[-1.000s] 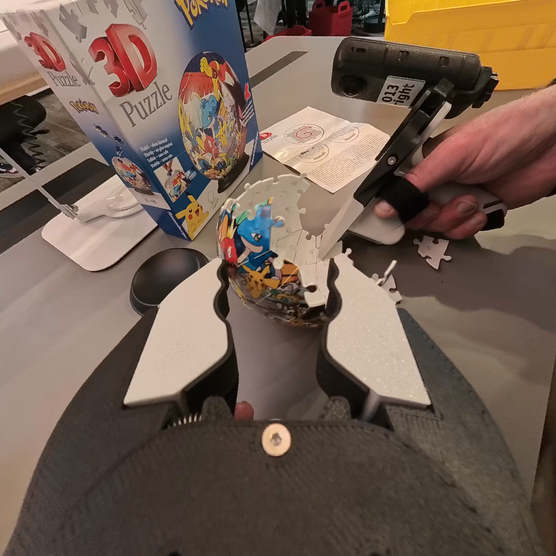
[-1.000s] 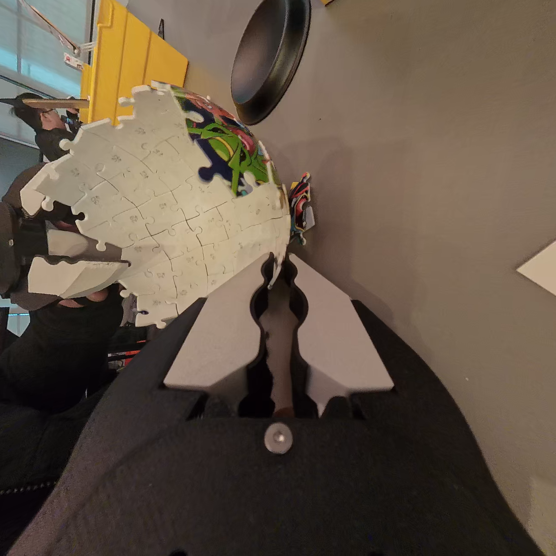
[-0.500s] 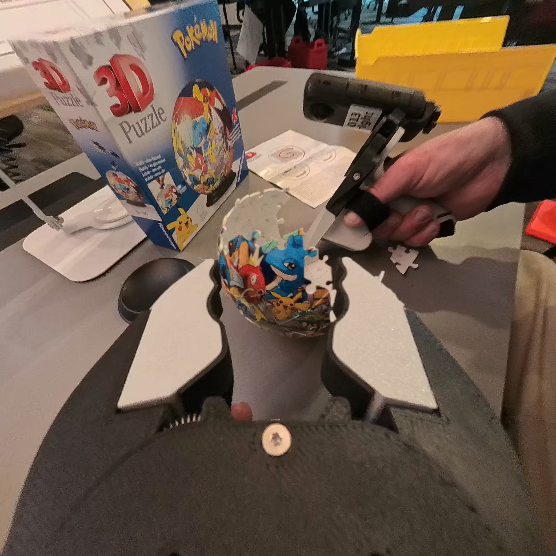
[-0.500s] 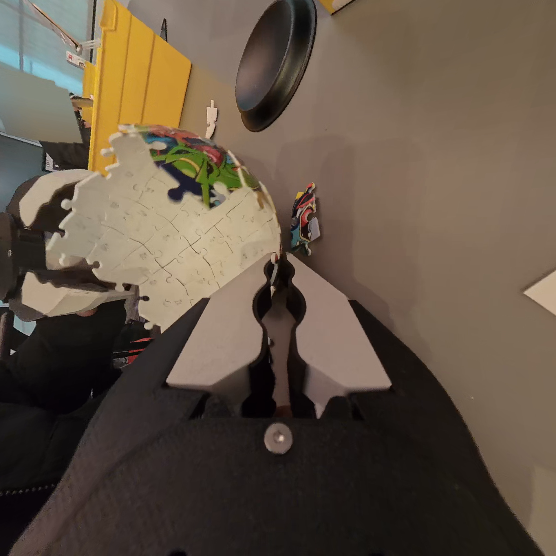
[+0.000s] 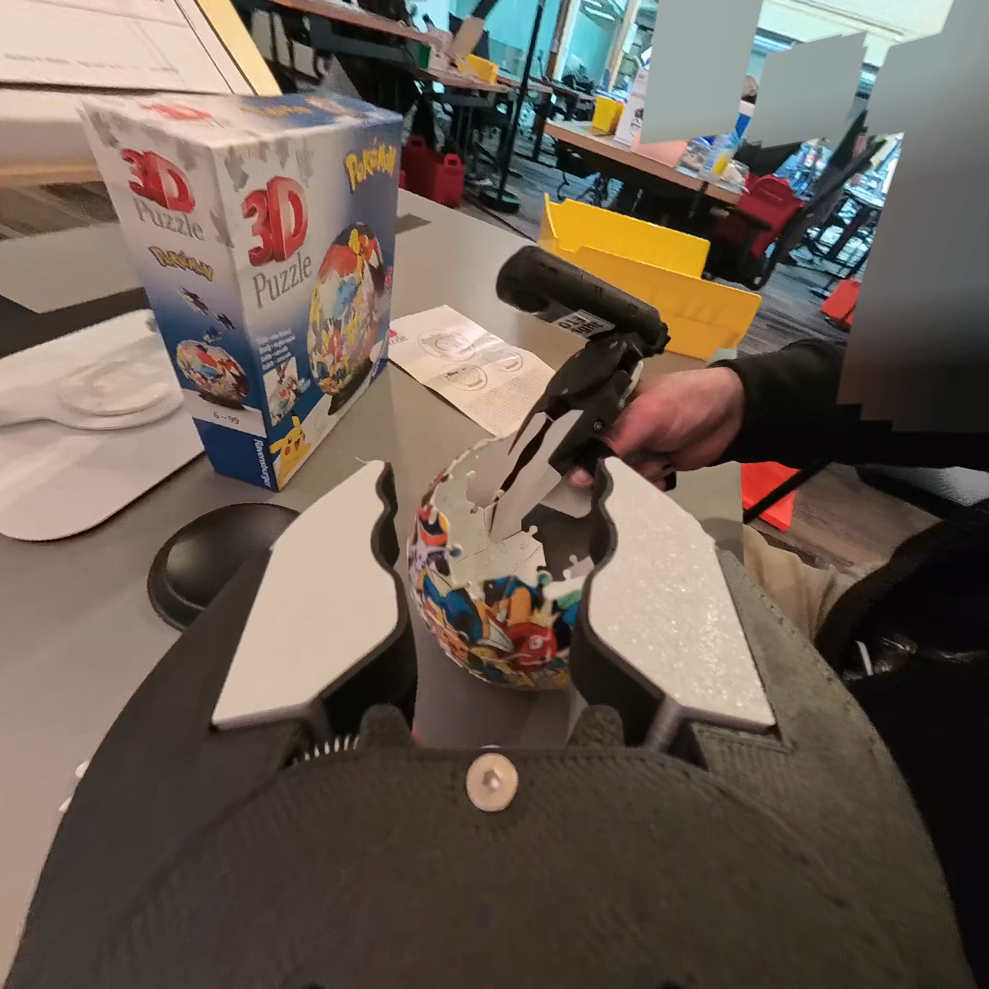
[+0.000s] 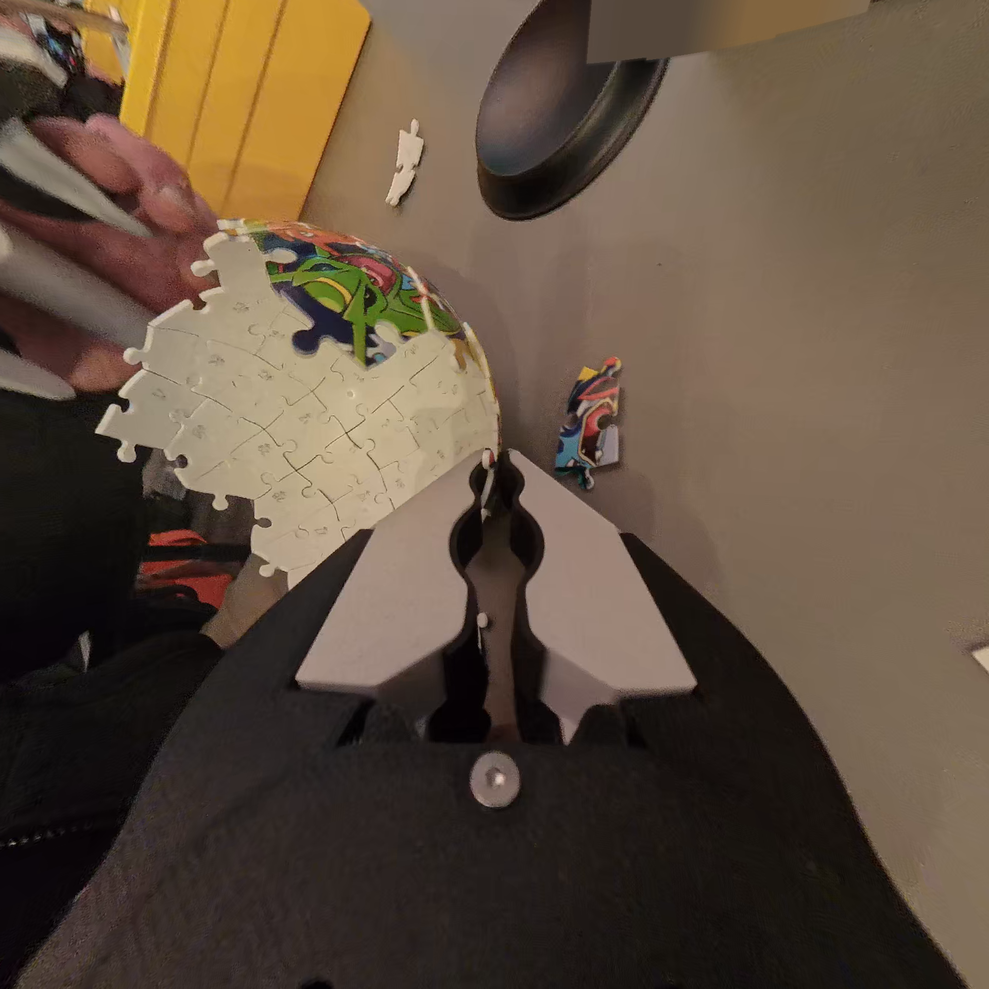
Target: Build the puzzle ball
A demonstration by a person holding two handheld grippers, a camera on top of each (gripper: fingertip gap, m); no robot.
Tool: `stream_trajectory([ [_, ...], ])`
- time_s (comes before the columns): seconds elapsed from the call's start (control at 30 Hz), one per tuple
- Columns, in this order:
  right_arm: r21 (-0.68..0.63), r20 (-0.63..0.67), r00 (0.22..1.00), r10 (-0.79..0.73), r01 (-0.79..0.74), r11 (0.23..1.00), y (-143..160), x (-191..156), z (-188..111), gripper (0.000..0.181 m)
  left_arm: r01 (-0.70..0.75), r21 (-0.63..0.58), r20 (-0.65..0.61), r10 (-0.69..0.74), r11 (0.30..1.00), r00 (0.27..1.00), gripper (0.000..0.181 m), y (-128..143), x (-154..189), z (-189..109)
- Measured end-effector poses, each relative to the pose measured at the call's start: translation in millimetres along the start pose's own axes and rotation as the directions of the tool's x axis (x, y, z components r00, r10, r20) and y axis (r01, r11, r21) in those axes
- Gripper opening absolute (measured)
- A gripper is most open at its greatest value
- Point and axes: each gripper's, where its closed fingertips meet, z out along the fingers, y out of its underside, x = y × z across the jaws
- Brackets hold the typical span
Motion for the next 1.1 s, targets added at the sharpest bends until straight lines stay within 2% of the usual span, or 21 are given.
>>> stream_trajectory([
  [0.13, -0.029, 0.01, 0.998, -0.054, 0.055, 0.998, -1.4, -7.2, 7.2, 0.001, 0.002, -0.115, -0.046, -0.007, 0.993, 0.999, 0.069, 11.5, -9.5, 6.4],
  [0.3, -0.066, 0.012, 0.993, -0.121, 0.121, 0.99, -3.3, -15.3, 15.2, 0.001, 0.015, -0.237, -0.138, -0.049, 0.971, 0.989, 0.067, 35.7, -1.1, 14.8],
  [0.37, -0.079, 0.005, 0.992, -0.129, 0.129, 0.988, -4.9, -15.8, 16.2, 0.001, 0.032, -0.239, -0.179, -0.077, 0.97, 0.981, 0.066, 38.6, 5.7, 15.8],
  [0.57, -0.084, 0.049, 0.998, -0.04, 0.044, 0.996, -5.9, -16.0, 17.1, 0.0, 0.055, -0.224, -0.178, -0.097, 0.973, 0.979, 0.065, 39.9, 3.8, 13.1],
  [0.77, -0.071, 0.048, 0.999, -0.015, 0.019, 0.997, -7.3, -15.8, 18.3, 0.001, 0.067, -0.224, -0.171, -0.107, 0.972, 0.979, 0.065, 40.6, 2.4, 12.1],
  [0.97, -0.056, 0.038, 0.998, -0.044, 0.046, 0.997, -9.2, -15.4, 12.4, 0.018, 0.079, -0.245, -0.155, -0.119, 0.966, 0.981, 0.065, 49.1, 0.3, 10.9],
  [1.1, -0.036, 0.031, 0.997, -0.073, 0.074, 0.997, -10.5, -17.4, 0.8, 0.022, 0.096, -0.242, -0.15, -0.135, 0.966, 0.98, 0.065, 50.5, -0.9, 10.0],
])
